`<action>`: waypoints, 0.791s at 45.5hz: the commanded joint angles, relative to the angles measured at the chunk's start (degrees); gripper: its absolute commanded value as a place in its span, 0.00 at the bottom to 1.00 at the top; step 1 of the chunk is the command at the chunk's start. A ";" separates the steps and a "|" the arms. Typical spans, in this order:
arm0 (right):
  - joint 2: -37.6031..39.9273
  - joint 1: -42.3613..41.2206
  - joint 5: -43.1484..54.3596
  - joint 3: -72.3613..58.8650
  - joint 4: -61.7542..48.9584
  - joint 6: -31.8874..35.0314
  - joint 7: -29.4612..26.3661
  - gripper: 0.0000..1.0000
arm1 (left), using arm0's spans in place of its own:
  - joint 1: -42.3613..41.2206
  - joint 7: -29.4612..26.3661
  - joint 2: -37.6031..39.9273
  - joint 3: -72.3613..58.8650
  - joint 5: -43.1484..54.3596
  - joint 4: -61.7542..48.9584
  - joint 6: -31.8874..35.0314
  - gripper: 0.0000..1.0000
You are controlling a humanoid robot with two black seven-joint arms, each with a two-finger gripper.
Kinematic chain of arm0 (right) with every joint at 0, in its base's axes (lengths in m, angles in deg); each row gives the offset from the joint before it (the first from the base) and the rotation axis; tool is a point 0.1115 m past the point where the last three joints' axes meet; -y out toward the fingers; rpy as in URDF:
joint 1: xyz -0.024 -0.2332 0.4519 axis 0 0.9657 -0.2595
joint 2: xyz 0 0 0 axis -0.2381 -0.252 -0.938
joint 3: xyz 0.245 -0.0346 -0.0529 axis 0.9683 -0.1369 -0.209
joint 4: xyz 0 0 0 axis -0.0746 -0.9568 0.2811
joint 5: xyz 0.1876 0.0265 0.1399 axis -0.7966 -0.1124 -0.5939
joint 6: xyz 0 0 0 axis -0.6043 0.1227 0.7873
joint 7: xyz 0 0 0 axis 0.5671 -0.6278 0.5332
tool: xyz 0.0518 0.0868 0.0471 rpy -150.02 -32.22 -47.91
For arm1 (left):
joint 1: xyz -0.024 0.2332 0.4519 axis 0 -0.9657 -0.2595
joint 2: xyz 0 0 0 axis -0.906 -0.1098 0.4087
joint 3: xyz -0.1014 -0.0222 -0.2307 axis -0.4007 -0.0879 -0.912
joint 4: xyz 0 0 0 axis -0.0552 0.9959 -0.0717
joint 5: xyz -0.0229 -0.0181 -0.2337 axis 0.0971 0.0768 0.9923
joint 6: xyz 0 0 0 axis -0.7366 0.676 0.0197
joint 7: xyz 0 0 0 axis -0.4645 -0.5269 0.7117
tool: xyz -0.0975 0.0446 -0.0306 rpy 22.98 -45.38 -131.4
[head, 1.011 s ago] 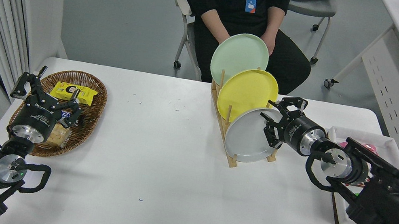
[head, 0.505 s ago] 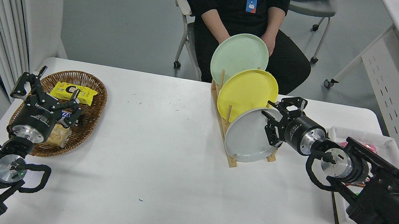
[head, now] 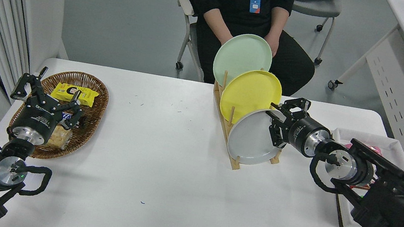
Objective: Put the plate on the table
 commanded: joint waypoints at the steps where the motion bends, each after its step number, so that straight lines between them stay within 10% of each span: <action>1: 0.00 0.08 0.03 0.04 -0.04 0.00 0.02 0.20 | 0.01 -0.01 0.00 0.00 0.00 0.00 0.00 0.98; 36: 0.00 0.00 0.11 0.04 0.23 0.35 0.02 0.11 | 0.01 -0.01 0.00 0.00 0.00 0.00 0.00 0.98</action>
